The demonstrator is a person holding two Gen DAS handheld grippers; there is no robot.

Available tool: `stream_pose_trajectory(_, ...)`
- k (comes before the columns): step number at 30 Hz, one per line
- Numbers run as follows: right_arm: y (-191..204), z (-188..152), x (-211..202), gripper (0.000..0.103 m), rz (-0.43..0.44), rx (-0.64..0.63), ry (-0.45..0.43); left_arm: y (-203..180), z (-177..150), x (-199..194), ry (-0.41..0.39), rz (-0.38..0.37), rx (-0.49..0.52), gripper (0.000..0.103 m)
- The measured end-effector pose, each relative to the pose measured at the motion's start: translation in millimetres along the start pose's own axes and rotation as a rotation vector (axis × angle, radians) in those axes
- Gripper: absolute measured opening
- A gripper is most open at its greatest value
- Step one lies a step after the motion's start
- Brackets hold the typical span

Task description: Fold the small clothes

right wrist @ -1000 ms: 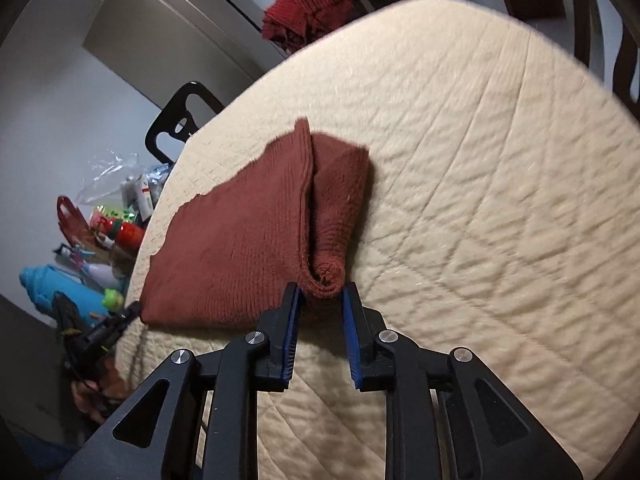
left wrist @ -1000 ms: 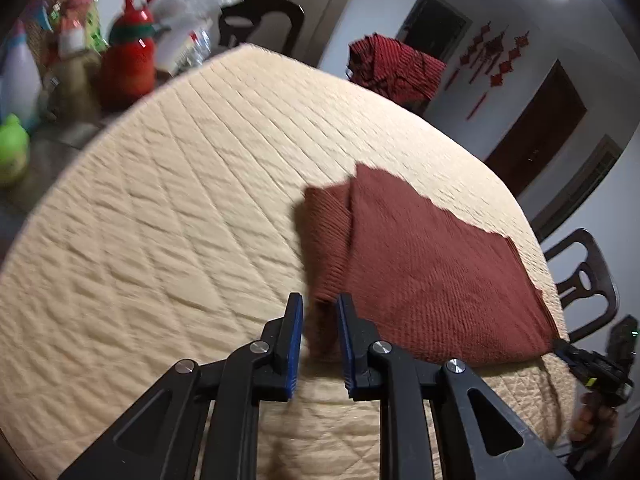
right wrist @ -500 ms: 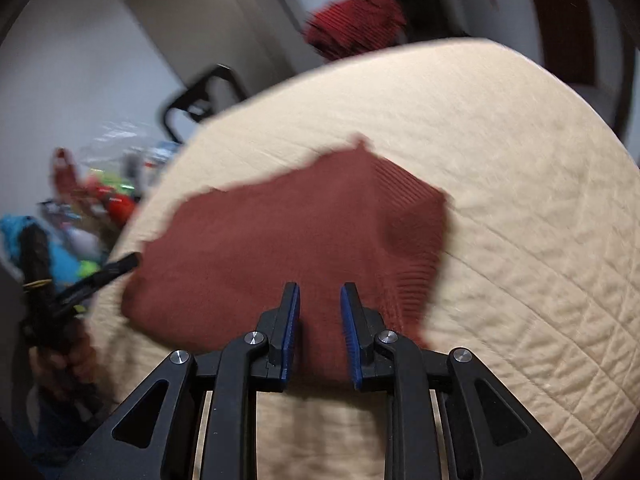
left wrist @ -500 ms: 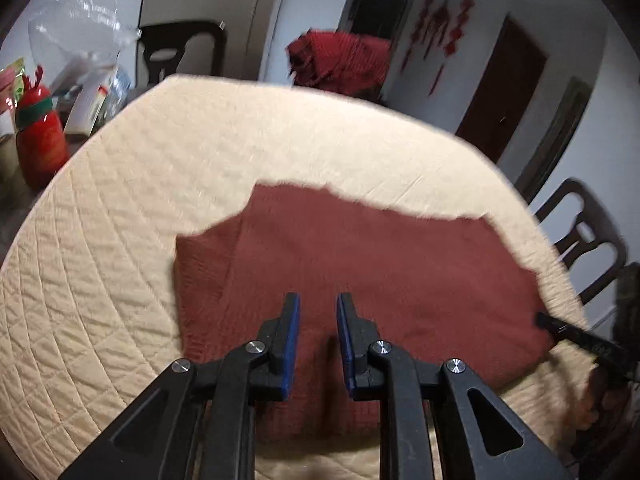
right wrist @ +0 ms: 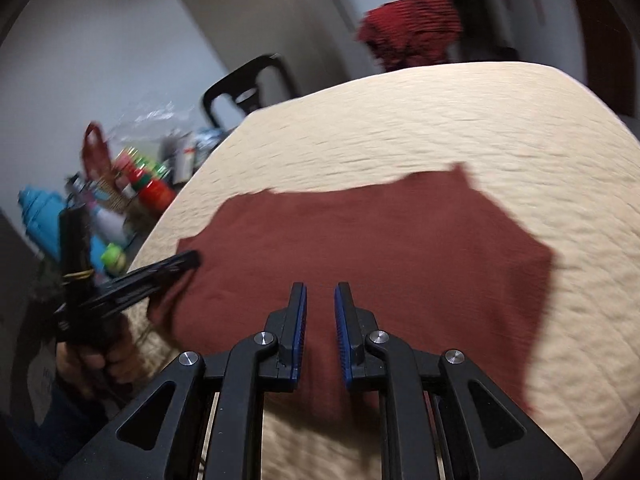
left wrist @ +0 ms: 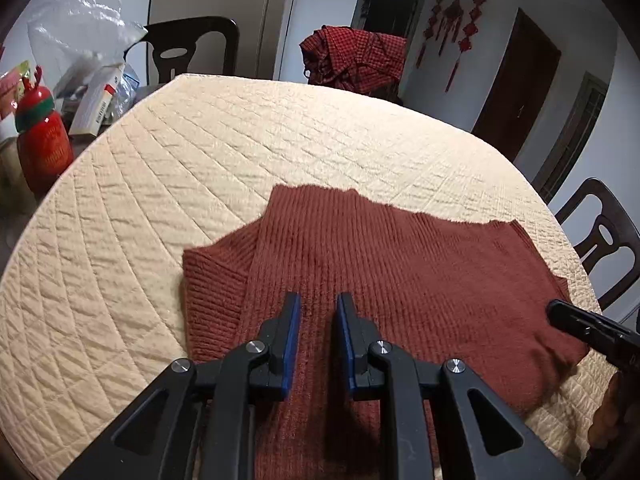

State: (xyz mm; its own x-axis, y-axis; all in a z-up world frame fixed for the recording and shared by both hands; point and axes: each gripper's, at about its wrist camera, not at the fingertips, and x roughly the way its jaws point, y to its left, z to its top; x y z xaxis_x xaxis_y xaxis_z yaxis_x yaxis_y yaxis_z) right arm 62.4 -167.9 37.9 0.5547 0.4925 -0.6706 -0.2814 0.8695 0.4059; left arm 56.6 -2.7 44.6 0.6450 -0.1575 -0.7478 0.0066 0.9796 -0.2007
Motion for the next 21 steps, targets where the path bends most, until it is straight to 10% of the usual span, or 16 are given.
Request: stream_pose_trajectory(21,18,24,55,0.011,-0.13,-0.04,0.086,11,-1,-1,-0.015,-0.099,-0.036,0.022)
